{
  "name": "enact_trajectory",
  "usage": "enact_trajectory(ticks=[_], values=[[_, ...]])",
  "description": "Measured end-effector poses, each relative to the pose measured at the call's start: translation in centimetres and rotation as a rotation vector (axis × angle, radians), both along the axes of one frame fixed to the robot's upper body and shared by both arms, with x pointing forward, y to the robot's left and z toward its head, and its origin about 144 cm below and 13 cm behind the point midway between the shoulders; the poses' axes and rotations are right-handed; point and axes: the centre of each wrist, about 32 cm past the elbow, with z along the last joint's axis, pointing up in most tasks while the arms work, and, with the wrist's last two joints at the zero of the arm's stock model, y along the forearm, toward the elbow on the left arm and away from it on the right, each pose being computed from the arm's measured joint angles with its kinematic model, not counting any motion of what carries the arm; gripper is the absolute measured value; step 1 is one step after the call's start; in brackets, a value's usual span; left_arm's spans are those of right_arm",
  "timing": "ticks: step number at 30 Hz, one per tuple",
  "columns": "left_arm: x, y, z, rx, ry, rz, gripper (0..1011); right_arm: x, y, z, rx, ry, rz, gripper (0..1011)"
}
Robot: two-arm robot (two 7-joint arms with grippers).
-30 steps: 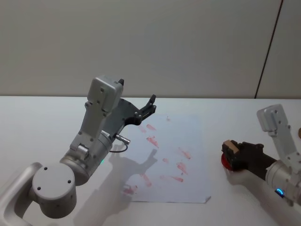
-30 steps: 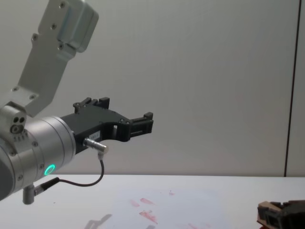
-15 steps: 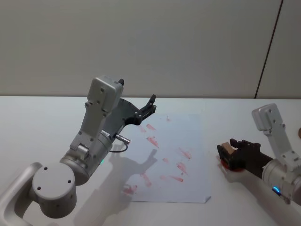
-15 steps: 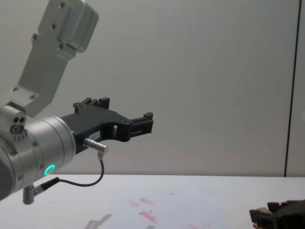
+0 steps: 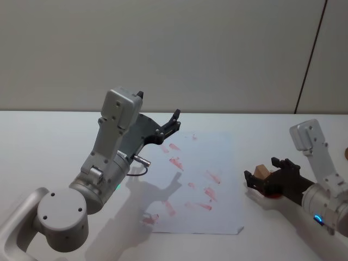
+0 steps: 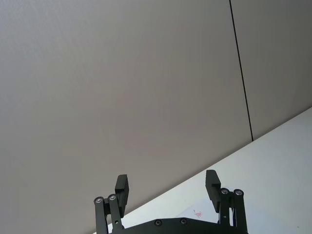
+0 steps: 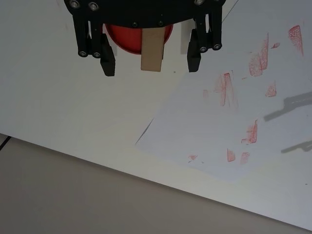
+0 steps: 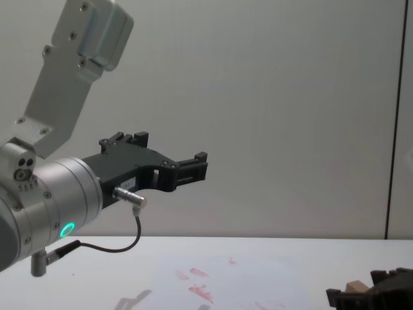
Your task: Use the one hand to pick up the stamp and affix it onto the A4 paper.
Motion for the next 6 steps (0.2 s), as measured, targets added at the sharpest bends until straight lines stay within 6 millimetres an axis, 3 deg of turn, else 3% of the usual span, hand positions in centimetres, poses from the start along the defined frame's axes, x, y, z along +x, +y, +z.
enact_trajectory(ticks=[6], values=[[0.00,0.00,0.00,0.000,0.000,0.000,1003,0.03,0.02,-0.02,-0.001,0.001,0.000,1001]])
